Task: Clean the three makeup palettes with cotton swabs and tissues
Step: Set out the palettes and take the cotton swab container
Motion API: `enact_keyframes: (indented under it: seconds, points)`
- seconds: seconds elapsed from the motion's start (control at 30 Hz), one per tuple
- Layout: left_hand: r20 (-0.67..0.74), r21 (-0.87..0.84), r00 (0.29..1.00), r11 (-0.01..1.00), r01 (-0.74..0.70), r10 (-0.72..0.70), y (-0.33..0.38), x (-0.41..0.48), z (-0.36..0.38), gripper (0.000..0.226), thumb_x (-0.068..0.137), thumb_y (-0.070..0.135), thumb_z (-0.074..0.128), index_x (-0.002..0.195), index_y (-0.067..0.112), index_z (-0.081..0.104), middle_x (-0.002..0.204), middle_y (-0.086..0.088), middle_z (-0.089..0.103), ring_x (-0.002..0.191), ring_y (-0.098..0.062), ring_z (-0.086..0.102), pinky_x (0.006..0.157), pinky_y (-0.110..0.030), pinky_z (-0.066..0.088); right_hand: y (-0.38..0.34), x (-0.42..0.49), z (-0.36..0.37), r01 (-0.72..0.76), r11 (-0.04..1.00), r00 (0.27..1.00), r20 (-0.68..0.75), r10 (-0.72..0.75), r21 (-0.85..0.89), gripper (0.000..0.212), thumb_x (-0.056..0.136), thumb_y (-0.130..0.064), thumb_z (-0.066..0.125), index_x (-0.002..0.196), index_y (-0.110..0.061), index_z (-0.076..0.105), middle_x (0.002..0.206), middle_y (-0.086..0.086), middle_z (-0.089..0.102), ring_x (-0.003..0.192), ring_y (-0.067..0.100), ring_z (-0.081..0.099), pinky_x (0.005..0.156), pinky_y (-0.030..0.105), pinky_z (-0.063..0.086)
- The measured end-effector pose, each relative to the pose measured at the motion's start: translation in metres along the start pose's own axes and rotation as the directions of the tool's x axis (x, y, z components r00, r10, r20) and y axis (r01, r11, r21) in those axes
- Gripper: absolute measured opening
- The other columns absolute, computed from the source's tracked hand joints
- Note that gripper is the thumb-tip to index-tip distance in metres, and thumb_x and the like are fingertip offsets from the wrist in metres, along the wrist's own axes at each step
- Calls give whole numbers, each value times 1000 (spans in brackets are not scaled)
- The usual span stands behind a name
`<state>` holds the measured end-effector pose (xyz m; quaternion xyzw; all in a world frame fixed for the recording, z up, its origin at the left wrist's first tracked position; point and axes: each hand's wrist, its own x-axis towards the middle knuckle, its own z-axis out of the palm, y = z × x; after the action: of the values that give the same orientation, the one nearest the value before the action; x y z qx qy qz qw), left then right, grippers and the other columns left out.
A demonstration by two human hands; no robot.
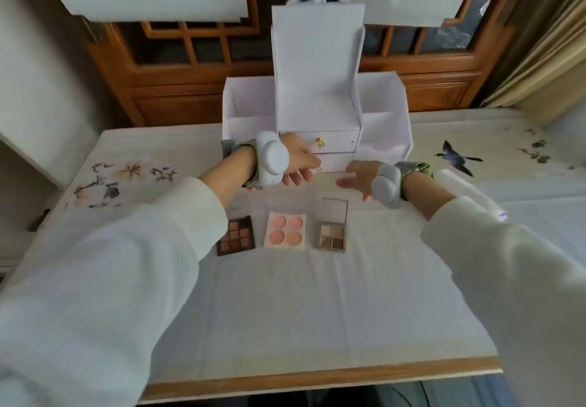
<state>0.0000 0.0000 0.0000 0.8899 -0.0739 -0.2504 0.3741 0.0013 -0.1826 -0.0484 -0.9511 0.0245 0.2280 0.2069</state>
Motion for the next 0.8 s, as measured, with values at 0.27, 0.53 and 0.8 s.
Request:
enact_keyframes:
  seconds: [0.27,0.53,0.8]
  points:
    - [-28,-8,997,997,-77,76,-34,1,37,18,93,21,55,97,6,63,71,0,66,54,-14,50,49,-24,43,16,0,49,67,998,997,-46,-68,-21,35,97,-23,41,112,3,58,109,21,61,101,36,58,89,39,46]
    - [-87,-242,996,970,-16,-5,-45,-32,71,24,96,23,47,103,3,58,78,-7,62,57,-18,49,48,-24,36,37,-11,73,113,969,985,-155,-79,222,24,92,-10,48,106,4,62,88,16,65,76,30,61,65,30,47]
    - [-147,-536,982,844,26,-123,-54,-51,87,50,98,49,35,107,2,51,80,-11,56,59,-19,48,46,-20,33,40,-38,68,164,910,972,-221,-83,380,14,92,-2,42,92,-3,56,64,5,60,41,13,58,49,24,46]
